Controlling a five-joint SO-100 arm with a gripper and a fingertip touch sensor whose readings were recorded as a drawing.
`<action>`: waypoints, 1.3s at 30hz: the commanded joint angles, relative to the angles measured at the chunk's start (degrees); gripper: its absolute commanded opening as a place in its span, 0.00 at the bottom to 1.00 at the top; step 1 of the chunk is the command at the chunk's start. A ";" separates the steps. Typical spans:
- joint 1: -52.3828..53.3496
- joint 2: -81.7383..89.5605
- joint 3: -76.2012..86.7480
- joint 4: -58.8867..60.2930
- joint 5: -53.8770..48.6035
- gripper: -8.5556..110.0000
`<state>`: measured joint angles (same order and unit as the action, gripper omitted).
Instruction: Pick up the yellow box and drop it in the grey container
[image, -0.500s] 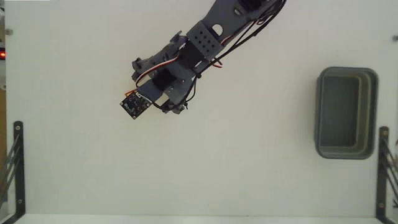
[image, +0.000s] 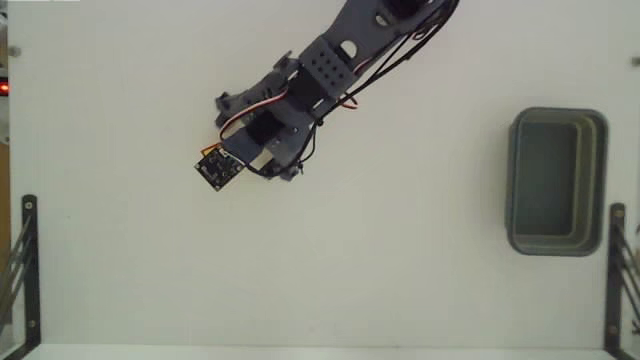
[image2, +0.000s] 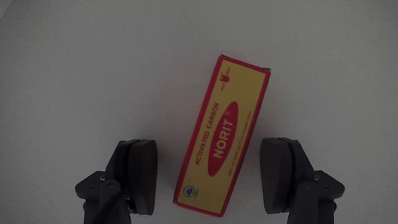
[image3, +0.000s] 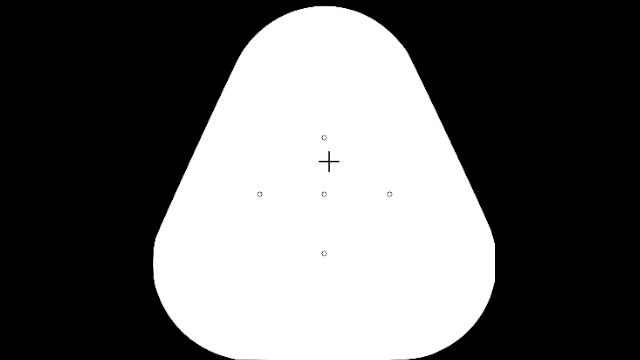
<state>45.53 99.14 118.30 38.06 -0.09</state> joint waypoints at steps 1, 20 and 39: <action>0.55 1.64 -0.04 -1.13 0.09 1.00; 0.55 1.56 0.16 -1.42 0.09 0.99; 0.55 1.56 0.16 -1.42 0.09 0.95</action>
<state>45.44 99.14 118.39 37.00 -0.26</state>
